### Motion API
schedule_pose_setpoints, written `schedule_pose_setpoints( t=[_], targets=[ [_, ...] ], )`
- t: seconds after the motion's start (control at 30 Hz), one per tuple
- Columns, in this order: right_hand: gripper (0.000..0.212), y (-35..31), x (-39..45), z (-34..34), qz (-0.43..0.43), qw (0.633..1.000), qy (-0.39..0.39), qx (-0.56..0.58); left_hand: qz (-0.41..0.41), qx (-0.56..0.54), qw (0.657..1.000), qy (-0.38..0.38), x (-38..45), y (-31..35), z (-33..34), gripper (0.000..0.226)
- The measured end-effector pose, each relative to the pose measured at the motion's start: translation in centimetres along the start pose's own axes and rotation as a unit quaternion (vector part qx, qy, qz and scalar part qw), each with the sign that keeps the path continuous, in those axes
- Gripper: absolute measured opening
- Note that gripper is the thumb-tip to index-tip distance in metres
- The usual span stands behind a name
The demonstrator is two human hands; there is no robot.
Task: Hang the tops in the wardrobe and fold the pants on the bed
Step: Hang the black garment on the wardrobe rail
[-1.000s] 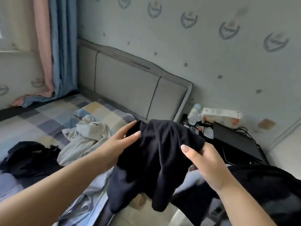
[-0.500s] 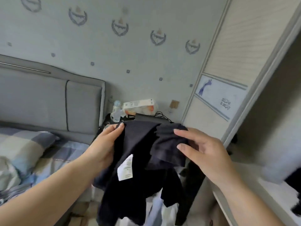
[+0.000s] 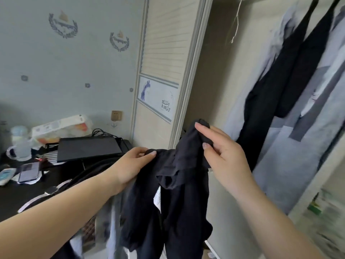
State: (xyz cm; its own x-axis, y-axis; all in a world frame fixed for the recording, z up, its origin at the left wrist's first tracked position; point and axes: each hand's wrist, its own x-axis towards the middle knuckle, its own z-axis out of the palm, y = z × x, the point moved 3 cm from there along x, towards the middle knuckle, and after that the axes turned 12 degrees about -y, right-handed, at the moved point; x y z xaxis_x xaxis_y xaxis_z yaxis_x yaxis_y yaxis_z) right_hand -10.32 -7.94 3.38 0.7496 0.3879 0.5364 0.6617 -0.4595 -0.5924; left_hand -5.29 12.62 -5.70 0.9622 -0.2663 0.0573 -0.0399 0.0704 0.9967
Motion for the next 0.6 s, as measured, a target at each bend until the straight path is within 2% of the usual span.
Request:
schedule_pose_setpoints(
  t=[0.07,0.2,0.27,0.33,0.43,0.5,0.6],
  targets=[
    [0.058,0.9,0.6,-0.9,0.022,0.999,-0.008,-0.028,0.024,0.019,0.998,-0.050,1.4,0.4,1.6,0.041],
    [0.057,2.8,2.7,-1.6,0.061,0.995,-0.055,-0.049,0.090,-0.014,0.967,-0.237,4.1,1.4,5.2,0.065],
    [0.057,3.7,4.3,-1.2,0.088,0.990,-0.101,-0.049,0.099,0.002,0.954,-0.282,6.1,2.0,6.6,0.068],
    [0.056,4.6,5.9,-1.1,0.121,0.983,-0.132,-0.033,0.120,0.032,0.957,-0.263,8.4,2.7,7.2,0.048],
    [0.048,6.2,7.8,-2.1,0.157,0.981,-0.116,0.013,0.144,0.018,0.966,-0.213,12.2,3.4,6.7,0.020],
    [0.044,7.6,8.2,-3.0,0.168,0.981,-0.090,0.028,0.145,0.007,0.967,-0.211,14.8,3.6,6.3,0.015],
    [0.032,9.5,7.3,-3.9,0.160,0.985,-0.018,-0.054,0.109,-0.025,0.973,-0.201,18.3,3.4,5.8,0.015]
  ],
)
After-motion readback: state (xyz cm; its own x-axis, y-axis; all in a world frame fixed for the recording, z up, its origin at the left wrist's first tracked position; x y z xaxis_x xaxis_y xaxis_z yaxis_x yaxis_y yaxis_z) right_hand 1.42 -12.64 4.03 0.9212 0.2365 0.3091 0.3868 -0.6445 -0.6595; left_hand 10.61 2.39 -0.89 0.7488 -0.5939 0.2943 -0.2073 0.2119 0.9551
